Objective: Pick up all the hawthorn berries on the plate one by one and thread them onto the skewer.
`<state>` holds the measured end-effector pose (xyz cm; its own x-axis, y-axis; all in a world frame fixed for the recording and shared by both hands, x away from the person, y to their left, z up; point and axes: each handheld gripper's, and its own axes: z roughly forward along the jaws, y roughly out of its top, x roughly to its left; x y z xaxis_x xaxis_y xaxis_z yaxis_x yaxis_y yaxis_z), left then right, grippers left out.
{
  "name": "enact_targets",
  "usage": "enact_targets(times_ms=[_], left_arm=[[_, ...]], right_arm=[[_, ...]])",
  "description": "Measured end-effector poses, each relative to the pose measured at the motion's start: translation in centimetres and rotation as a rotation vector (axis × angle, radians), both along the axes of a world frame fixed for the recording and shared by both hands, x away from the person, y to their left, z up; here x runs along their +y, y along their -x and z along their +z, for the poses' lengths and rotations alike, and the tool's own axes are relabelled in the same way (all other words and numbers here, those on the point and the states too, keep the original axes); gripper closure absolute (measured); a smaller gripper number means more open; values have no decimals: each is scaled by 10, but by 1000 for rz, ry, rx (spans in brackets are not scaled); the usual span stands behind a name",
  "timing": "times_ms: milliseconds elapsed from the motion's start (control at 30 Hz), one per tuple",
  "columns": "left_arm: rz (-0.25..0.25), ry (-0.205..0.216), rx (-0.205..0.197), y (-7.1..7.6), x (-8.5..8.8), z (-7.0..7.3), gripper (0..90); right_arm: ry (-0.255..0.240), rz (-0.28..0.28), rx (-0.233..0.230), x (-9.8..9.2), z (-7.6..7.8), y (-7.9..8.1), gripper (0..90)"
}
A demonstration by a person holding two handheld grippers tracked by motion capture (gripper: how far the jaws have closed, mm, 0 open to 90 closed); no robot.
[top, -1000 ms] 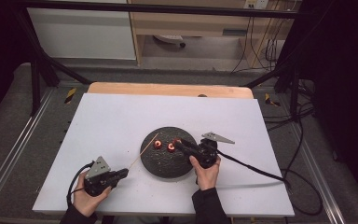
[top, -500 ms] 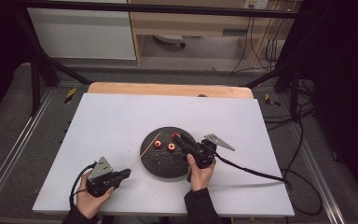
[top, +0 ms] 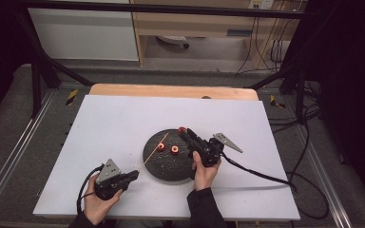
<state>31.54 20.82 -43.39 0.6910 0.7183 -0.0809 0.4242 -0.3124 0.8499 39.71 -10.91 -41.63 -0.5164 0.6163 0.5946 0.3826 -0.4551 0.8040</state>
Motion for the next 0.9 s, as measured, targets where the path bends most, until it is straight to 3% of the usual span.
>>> enact_targets(times_ms=[400, 900], left_arm=[[0, 32, -5, 1, -19, 4, 883], [-15, 61, -3, 1, -36, 9, 884]], right_arm=[[-74, -43, -50, -4, 9, -7, 614], [-114, -82, -83, 0, 3, -8, 614]])
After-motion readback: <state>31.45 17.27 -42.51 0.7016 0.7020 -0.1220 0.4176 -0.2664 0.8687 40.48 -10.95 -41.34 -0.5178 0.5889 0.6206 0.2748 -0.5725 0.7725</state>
